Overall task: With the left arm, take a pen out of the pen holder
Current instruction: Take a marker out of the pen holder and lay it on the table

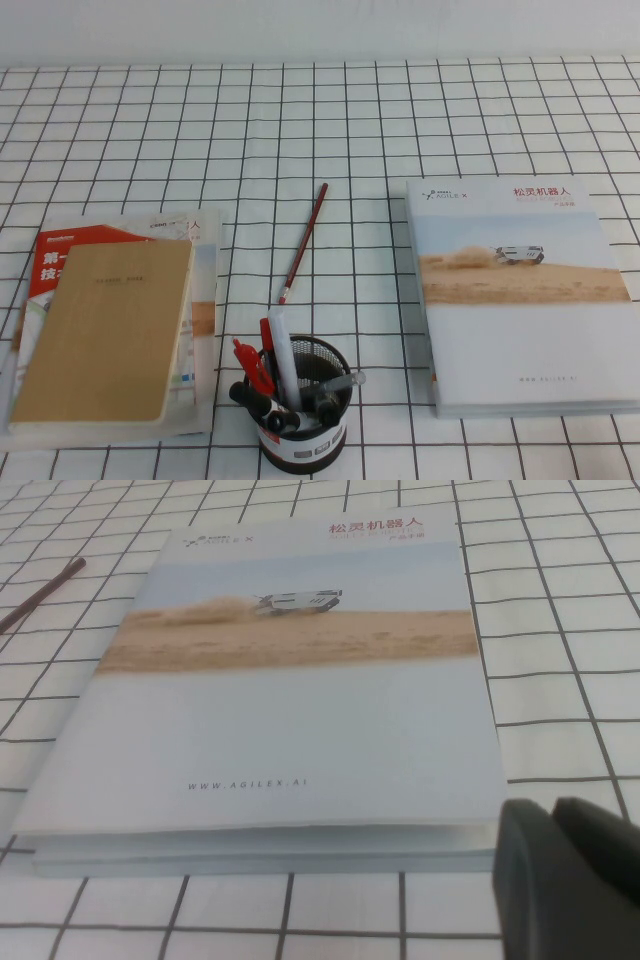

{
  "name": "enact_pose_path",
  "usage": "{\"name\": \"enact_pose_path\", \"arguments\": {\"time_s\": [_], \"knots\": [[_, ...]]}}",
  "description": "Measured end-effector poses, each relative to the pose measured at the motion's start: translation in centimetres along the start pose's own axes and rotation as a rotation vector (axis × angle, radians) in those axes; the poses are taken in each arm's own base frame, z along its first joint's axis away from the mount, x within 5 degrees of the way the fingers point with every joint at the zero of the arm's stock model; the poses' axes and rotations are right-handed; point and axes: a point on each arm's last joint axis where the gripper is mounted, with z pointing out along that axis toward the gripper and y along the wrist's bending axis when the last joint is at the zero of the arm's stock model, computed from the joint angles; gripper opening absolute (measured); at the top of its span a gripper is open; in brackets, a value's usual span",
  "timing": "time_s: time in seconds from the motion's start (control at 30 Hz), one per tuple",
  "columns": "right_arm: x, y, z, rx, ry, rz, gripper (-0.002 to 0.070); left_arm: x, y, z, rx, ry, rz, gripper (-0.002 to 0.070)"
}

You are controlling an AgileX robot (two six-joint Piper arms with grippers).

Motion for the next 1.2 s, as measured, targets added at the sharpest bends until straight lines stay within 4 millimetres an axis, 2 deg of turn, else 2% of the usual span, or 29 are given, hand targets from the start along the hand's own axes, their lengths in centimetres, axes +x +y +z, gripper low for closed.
{"name": "enact_pose_path", "arguments": {"time_s": [0.93,1.07,1.2], "knots": [[0.0,0.0,0.0,0.000,0.000,0.000,-0.0015,-0.2,0.0,0.0,0.004,-0.018,-0.012,-0.0002],[0.0,0.0,0.0,0.000,0.000,0.000,-0.0015,-0.9,-0.2,0.0,0.031,-0.098,-0.109,-0.0002],[0.0,0.0,0.0,0.000,0.000,0.000,-0.0015,-1.9,-0.5,-0.2,0.095,-0.199,-0.382,-0.0002]]}}
